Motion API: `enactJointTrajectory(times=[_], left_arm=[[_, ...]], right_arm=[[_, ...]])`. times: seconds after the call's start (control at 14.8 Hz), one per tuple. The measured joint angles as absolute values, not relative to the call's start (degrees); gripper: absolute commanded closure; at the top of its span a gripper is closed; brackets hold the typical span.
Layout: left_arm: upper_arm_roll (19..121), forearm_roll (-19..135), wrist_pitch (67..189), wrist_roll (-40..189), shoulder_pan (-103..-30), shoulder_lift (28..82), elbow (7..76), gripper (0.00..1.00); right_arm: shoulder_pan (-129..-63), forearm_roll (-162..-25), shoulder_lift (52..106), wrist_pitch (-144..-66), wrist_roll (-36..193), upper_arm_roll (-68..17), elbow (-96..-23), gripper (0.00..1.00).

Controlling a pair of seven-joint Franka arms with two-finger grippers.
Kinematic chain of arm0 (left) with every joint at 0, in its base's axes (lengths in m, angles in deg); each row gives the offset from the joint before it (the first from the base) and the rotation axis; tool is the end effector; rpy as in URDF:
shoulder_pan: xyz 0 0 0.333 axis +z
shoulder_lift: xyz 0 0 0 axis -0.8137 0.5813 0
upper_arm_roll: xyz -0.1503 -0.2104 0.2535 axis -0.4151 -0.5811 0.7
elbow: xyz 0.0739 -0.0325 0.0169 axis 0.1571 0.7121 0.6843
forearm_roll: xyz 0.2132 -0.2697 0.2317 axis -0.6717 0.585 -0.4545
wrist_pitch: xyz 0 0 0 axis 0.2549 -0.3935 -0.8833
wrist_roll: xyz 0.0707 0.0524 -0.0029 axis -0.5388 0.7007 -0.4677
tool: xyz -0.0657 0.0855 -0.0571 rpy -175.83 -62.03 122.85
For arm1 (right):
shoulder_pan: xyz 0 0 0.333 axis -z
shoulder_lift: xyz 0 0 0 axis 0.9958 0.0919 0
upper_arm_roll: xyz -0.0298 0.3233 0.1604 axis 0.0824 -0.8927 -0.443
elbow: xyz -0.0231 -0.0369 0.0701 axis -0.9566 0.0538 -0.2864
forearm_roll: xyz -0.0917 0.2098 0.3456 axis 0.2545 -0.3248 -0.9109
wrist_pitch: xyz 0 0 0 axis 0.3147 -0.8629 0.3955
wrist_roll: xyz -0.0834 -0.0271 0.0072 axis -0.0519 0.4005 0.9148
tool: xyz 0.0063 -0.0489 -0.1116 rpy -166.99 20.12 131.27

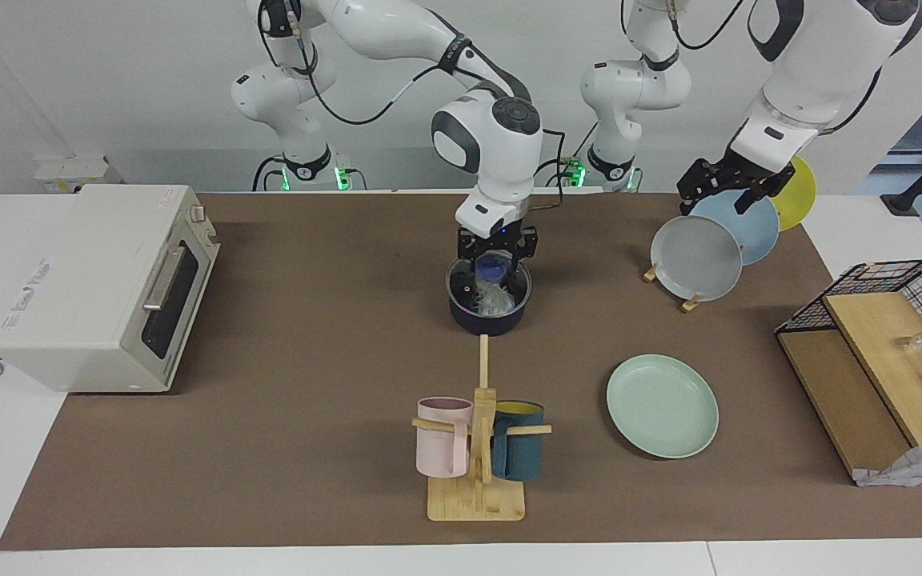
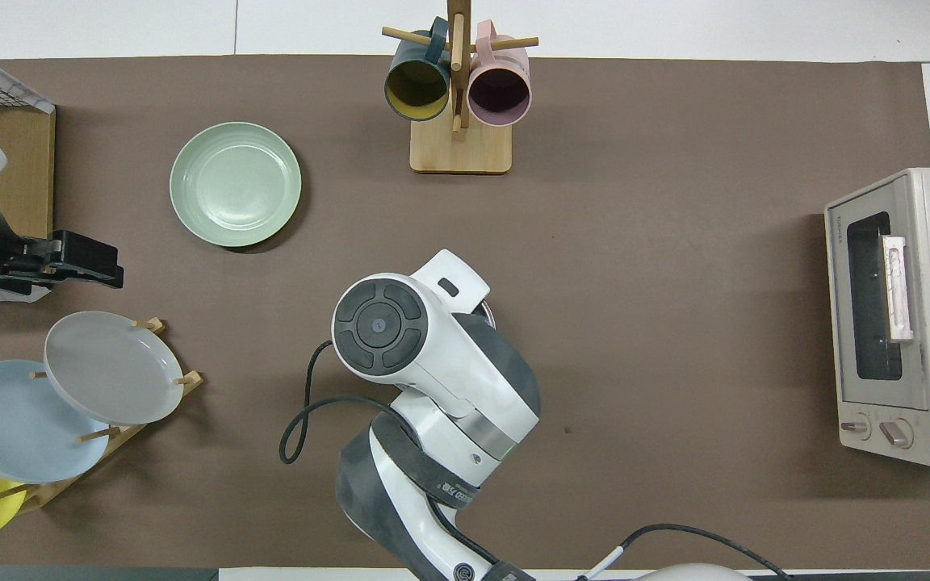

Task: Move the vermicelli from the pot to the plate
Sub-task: 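Grasp the lid knob with the right gripper and lift it, then carry the lid toward the oven while the left gripper reaches the pot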

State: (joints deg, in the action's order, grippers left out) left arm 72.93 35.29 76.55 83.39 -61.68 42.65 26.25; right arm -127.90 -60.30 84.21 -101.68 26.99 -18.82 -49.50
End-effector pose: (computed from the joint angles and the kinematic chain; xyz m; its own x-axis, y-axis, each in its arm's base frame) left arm 0.5444 -0.0799 0.6458 0.9965 -0.0218 -0.0812 -0.0185 -0.9990 0.0413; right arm 0.5079 0.4752 0.4281 0.9996 0.0219 0.0196 0.0213 -0.9993 0.0292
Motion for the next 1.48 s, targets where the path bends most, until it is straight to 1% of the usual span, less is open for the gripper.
enactJointTrajectory(times=[0.2,0.61,0.88,1.01,1.21,1.48], left_arm=[[72.93,35.29,76.55,83.39,-61.68,42.65,26.25,0.0],[72.93,35.29,76.54,83.39,-61.68,42.65,26.25,0.0],[72.87,35.29,76.62,83.39,-61.68,42.65,26.25,0.0],[72.54,35.29,77.13,83.39,-61.69,42.64,26.24,0.0],[71.76,35.3,78.63,83.3,-63.21,42.7,26.35,0.0],[71.23,35.59,85.51,76.76,-71.93,44.27,29.09,0.0]], right_arm=[[-127.9,-60.26,83.89,-101.71,26.99,-18.82,-49.89,0.53],[-127.78,-60.15,83.59,-101.43,27.0,-18.74,-49.17,0.54],[-125.54,-59.62,82.36,-96.06,32.98,-18.23,-44.11,0.54],[-121.29,-59.37,81.21,-94.52,39.51,-18.01,-43.81,0.54],[-111.86,-59.33,80.31,-92.23,52.01,-17.86,-44.44,0.52],[-100.87,-59.44,78.08,-92.93,66.76,-17.82,-51.38,0.52]])
